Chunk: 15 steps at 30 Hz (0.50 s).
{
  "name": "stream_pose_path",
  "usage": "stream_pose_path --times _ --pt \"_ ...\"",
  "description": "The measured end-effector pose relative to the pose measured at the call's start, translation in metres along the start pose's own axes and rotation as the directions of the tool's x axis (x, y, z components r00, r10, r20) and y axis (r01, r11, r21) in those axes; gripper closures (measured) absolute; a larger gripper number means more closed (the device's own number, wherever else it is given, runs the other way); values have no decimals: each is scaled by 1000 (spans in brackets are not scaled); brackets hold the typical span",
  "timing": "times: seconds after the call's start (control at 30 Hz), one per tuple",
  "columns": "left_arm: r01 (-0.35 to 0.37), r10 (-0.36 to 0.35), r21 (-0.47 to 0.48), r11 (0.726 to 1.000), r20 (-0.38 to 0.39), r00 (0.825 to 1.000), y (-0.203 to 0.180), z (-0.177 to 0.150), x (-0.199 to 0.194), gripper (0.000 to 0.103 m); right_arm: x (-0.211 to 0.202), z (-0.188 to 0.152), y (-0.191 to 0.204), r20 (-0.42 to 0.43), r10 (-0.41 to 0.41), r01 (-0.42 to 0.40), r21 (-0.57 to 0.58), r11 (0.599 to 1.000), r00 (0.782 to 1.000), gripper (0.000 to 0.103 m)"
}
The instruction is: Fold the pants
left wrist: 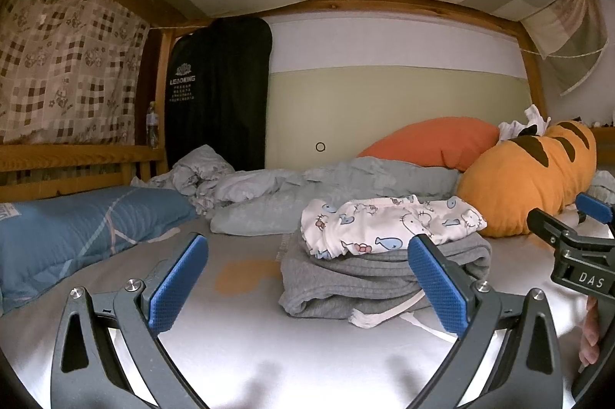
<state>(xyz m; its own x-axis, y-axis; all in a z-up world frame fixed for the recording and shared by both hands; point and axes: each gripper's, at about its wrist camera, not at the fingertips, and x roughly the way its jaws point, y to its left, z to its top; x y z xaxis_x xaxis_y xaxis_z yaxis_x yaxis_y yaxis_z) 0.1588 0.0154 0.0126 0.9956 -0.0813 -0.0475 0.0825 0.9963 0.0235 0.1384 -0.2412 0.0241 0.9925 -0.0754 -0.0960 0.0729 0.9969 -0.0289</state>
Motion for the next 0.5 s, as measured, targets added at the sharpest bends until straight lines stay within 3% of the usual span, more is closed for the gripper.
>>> stream_pose_path --times 0.5 --pt "6 -6 12 1000 11 1000 1 2 3 0 -2 -1 2 2 -2 2 -1 1000 1000 1"
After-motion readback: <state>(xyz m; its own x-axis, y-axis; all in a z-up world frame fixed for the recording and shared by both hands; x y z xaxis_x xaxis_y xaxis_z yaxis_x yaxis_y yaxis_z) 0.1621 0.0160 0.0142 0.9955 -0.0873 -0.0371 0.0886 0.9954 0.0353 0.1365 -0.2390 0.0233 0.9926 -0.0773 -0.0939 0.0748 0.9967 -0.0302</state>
